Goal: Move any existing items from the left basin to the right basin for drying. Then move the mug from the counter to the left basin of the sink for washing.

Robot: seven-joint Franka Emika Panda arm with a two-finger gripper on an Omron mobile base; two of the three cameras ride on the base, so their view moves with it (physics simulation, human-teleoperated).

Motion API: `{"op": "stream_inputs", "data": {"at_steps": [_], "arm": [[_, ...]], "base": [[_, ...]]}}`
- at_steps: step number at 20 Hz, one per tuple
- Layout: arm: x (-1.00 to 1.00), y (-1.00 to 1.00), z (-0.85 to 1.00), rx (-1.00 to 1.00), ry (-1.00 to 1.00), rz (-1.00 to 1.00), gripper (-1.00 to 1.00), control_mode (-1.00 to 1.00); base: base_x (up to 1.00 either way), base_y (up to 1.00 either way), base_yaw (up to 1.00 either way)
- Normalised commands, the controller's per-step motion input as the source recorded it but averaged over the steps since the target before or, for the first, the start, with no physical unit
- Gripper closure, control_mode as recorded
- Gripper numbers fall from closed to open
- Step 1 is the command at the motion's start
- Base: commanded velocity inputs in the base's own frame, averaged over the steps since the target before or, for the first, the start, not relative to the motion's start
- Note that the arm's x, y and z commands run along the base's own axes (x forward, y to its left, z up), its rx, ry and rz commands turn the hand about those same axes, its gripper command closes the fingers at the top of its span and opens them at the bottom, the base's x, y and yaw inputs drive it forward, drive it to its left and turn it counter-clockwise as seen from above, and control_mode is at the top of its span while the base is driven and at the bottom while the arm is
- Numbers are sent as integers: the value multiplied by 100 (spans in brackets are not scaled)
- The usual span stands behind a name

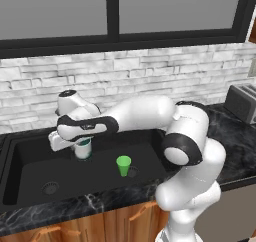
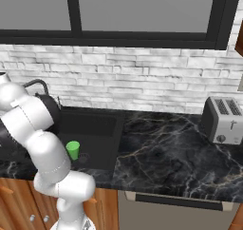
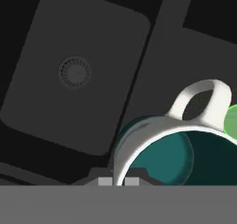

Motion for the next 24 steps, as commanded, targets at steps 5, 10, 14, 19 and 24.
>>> {"op": "stream_inputs", "data": {"at_steps": [5, 10, 14, 19, 24], "arm": [[11, 62, -16, -1, 0, 7, 100, -100], [18, 61, -17, -1, 4, 5, 100, -100], [19, 58, -22, -2, 8, 2, 100, -100], [10, 37, -29, -10, 7, 0, 100, -100], [0, 15, -30, -13, 1, 0, 100, -100]], "base": [[0, 0, 0], [0, 0, 0], [0, 0, 0], [0, 0, 0], [0, 0, 0]]}}
